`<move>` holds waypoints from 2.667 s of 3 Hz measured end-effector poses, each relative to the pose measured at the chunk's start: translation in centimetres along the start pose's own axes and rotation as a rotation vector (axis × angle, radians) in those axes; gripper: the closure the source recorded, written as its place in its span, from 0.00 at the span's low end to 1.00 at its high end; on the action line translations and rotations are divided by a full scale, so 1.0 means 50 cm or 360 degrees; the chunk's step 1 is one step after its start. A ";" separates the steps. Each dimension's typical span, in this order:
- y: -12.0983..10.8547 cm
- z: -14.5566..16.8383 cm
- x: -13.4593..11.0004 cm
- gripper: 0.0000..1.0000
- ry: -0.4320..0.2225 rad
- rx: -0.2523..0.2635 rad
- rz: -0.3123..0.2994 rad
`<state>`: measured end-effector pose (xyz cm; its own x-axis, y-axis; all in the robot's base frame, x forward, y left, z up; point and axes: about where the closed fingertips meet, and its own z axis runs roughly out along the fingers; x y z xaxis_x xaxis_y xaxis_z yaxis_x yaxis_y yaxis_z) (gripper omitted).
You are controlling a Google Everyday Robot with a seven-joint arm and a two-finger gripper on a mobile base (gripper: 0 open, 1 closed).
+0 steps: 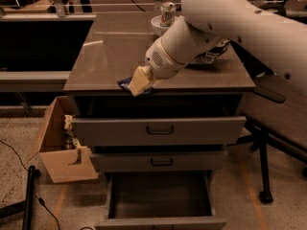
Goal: Place rxbar blueberry into bottom drawer
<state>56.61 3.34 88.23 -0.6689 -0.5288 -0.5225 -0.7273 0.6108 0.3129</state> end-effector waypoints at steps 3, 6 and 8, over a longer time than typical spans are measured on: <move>0.103 0.122 0.282 1.00 0.0325 -0.0034 0.0115; 0.086 0.167 0.337 1.00 0.0302 -0.0027 0.0158; 0.025 0.358 0.532 1.00 -0.0013 -0.0281 0.0357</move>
Offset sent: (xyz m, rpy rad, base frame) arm -0.1457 -0.0056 -0.1078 -0.0877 0.2418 0.0652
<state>40.64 0.59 60.51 -0.8152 -0.3870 -0.4309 -0.5775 0.5995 0.5541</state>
